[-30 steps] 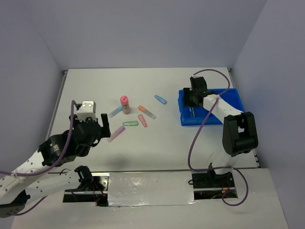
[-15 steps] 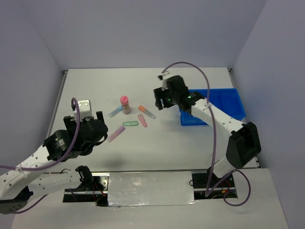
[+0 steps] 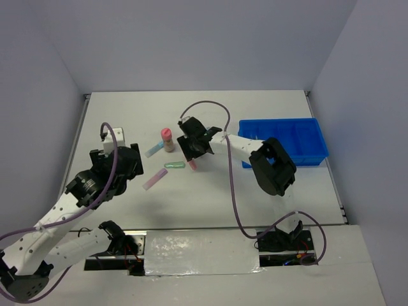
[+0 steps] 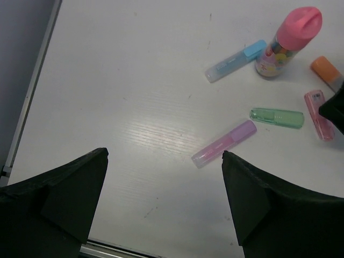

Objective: Sort the stationery into containers
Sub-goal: Pick up the stationery from the center of the board.

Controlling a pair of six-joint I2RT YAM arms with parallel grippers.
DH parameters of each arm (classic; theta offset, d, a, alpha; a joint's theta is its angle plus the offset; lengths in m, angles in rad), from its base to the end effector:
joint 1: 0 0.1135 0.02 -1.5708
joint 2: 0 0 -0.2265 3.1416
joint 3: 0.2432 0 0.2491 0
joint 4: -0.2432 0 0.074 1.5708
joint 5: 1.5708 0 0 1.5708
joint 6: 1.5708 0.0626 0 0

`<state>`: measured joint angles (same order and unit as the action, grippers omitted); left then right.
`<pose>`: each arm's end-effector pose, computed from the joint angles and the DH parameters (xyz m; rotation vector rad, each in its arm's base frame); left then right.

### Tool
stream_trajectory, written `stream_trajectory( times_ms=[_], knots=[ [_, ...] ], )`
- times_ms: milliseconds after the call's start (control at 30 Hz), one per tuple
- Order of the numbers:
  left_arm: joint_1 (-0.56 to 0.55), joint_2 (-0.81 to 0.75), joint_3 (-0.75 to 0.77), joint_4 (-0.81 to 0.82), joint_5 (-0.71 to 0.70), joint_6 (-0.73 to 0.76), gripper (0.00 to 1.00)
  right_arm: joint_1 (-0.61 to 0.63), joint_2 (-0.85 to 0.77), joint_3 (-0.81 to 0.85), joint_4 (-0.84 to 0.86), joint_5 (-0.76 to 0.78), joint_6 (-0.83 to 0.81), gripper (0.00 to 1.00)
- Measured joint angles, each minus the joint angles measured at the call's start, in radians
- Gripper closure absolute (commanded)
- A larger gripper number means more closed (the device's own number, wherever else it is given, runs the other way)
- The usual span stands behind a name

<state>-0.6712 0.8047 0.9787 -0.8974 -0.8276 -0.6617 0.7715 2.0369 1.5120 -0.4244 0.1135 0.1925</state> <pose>0.1680 -0.0746 0.3006 -0.3864 2.0008 0.1327 0.3206 0.3019 0.1359 -0.6777 2.4368 0.2492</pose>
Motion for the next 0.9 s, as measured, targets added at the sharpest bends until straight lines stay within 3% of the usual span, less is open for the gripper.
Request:
stream_trajectory(
  times_ms=[333, 500, 667, 900],
  knots=[
    [0.003, 0.023, -0.01, 0.061, 0.093, 0.064, 0.01, 0.037, 0.066, 0.034, -0.019, 0.034, 0.025, 0.43],
    [0.005, 0.026, -0.01, 0.069, 0.112, 0.084, 0.01, 0.049, 0.094, 0.039, -0.017, 0.062, 0.039, 0.55],
    [0.005, 0.031, -0.011, 0.073, 0.127, 0.087, 0.01, 0.059, 0.087, 0.018, 0.01, 0.083, 0.056, 0.86],
    [0.005, 0.031, -0.011, 0.076, 0.13, 0.087, 0.01, 0.062, -0.045, -0.13, 0.035, 0.027, 0.073, 0.89]
  ],
)
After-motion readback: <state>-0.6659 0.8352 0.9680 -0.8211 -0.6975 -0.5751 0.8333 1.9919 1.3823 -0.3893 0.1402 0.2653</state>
